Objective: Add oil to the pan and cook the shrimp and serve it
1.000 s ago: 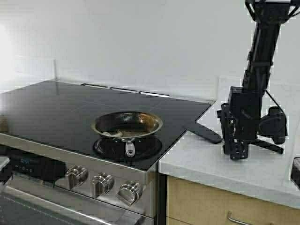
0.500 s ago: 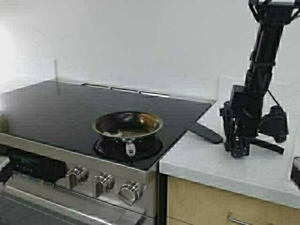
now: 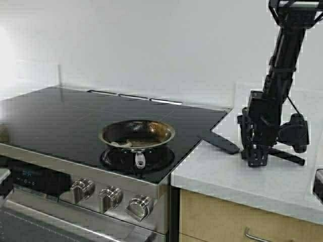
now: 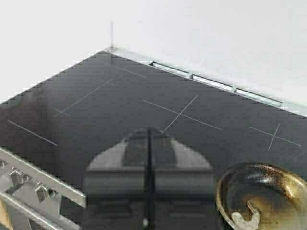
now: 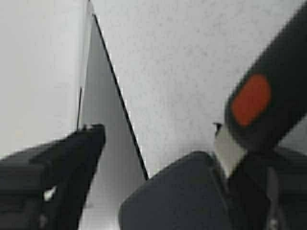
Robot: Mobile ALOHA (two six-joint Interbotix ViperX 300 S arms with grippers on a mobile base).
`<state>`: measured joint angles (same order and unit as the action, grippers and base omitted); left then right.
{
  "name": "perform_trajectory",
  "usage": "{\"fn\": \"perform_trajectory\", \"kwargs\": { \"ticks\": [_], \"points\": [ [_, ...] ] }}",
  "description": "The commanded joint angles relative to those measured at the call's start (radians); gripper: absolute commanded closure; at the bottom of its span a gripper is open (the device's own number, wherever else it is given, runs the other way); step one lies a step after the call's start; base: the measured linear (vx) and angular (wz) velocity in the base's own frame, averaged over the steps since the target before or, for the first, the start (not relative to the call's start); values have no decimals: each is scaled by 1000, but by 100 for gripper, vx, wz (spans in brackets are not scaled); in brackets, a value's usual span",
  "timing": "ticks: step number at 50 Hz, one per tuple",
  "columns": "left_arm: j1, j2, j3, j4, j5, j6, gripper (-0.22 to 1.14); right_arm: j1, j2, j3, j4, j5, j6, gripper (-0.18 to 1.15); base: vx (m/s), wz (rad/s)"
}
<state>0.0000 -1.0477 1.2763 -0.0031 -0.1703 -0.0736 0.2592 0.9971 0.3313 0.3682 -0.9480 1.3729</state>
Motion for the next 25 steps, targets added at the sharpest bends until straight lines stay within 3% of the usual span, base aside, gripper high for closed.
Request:
{"fn": "perform_trajectory", "kwargs": {
  "ticks": [1, 6, 9, 16, 25],
  "points": [
    [2, 3, -12, -2, -5, 0, 89, -15, 8, 5, 2, 94, 34, 31, 0, 0],
    [2, 5, -12, -2, -5, 0, 89, -15, 9, 8, -2, 124, 41, 82, 0, 0],
    [2, 5, -11, -2, -5, 0, 89, -15, 9, 9, -3, 132, 40, 101, 0, 0],
    [2, 5, -12, -2, -5, 0, 89, -18, -5, 15, -8, 137, 38, 82, 0, 0],
    [2, 5, -11, -2, -5, 0, 89, -11, -98, 54, -71, 137, 28, 86, 0, 0]
  ]
}}
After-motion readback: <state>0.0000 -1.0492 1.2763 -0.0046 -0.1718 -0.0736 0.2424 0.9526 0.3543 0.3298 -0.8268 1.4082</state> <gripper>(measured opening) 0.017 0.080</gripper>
